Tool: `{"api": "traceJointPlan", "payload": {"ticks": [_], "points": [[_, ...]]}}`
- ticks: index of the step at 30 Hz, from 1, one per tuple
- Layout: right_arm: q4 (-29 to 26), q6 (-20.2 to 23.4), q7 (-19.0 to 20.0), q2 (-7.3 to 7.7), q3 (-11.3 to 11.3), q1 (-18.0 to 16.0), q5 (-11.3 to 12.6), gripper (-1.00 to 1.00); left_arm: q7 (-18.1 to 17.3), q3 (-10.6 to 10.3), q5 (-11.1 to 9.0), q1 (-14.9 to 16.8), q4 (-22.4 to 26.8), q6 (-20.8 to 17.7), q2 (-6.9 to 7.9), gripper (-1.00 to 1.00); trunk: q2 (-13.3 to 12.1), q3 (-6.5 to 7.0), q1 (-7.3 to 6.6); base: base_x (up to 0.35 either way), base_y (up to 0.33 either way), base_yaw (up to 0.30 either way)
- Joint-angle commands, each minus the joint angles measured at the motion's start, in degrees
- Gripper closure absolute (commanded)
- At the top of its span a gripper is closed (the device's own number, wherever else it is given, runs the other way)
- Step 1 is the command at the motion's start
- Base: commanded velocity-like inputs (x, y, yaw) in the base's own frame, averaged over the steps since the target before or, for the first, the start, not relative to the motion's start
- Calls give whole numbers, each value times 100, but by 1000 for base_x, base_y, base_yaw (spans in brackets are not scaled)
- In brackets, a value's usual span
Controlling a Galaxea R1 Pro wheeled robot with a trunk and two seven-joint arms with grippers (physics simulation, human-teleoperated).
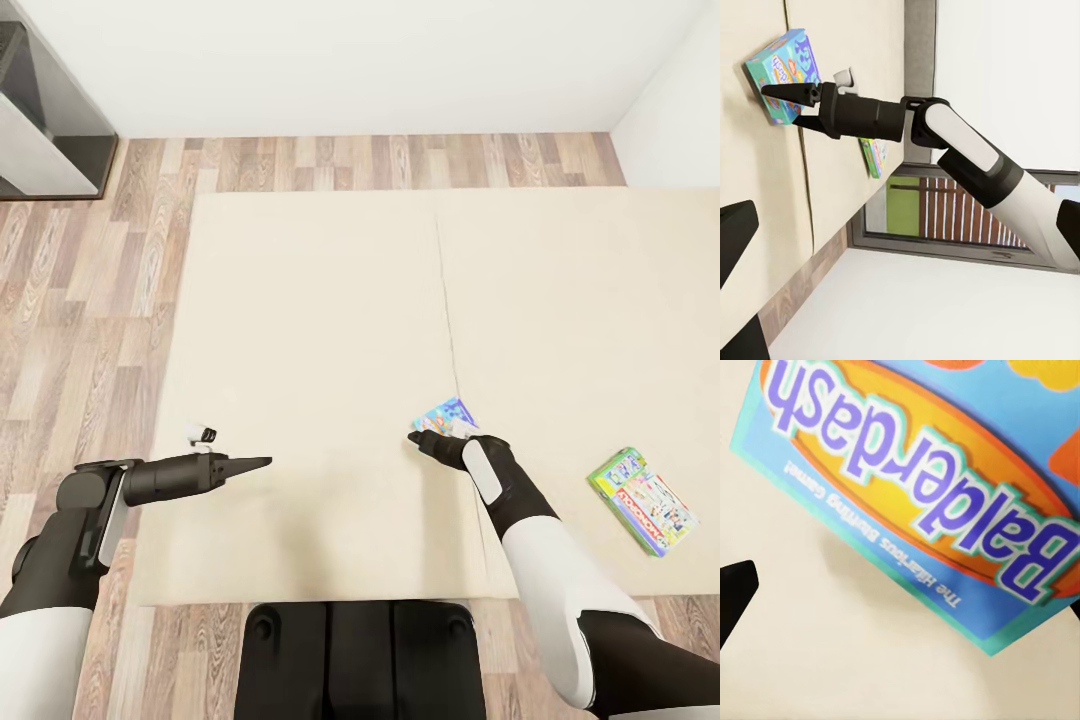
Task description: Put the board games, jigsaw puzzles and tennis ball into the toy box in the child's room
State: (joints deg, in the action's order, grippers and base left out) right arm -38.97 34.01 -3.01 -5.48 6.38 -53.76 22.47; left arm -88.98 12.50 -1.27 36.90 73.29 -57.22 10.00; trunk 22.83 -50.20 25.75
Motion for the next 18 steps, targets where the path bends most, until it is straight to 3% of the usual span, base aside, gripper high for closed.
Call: {"api": "traceJointPlan", "payload": {"ticks": [1,18], "points": [[-7,27,-30,-6,22,0,56,-100,-23,-1,4,2,1,-61,2,-100,9,-6,3,0,0,0],[-12,46,-27,2,21,-1,56,-100,-23,-1,9,2,1,-59,2,-100,9,-6,3,0,0,0]]}}
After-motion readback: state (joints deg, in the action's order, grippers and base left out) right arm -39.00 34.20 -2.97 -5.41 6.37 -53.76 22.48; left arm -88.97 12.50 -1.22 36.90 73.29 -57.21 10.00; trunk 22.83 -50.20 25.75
